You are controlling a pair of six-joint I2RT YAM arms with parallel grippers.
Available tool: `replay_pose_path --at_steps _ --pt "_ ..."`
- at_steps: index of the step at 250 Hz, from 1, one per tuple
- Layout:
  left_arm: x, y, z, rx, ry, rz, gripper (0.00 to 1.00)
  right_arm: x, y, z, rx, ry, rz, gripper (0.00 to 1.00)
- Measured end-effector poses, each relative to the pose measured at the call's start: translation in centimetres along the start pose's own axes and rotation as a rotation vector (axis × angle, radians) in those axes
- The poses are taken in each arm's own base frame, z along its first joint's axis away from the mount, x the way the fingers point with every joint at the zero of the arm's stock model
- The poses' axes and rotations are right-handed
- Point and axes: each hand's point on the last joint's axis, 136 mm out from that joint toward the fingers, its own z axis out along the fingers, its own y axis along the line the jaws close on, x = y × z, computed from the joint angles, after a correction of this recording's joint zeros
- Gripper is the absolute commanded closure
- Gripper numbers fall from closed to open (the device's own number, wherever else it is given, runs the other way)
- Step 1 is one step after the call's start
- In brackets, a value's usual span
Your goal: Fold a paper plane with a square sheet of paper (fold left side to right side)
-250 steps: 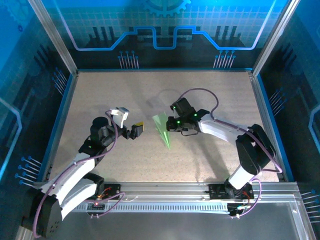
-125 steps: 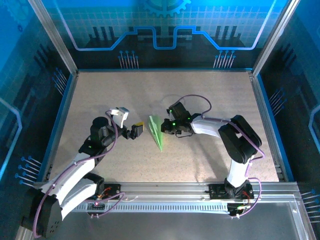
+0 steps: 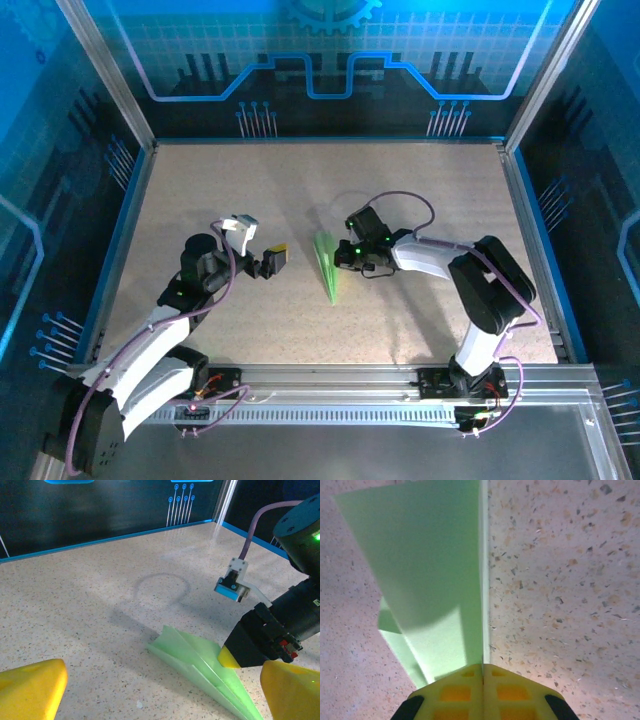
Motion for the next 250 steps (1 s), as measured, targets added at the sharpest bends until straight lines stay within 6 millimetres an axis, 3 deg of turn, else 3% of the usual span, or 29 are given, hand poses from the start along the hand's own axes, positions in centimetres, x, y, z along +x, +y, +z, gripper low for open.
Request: replay_pose_path --at_steps 48,155,201,250 --pt "0.0 0.0 0.0 0.001 0.0 0.0 0.0 -0.3 -0.7 -0.7 0.021 -0.015 0.006 0.93" --pt "0.0 -0.1 0.0 0.007 0.001 0.0 0.0 0.9 -2.4 -0.5 0.07 0.016 0.011 0.81" --pt "0.0 -0.1 0.0 0.007 0.001 0.0 0.0 0.9 -2.3 -1.2 0.075 0.009 -0.004 0.69" --pt "0.0 -0.1 0.0 0.007 0.002 0.0 0.0 0.7 -2.3 -3.3 0.116 -0.001 -0.037 0.52"
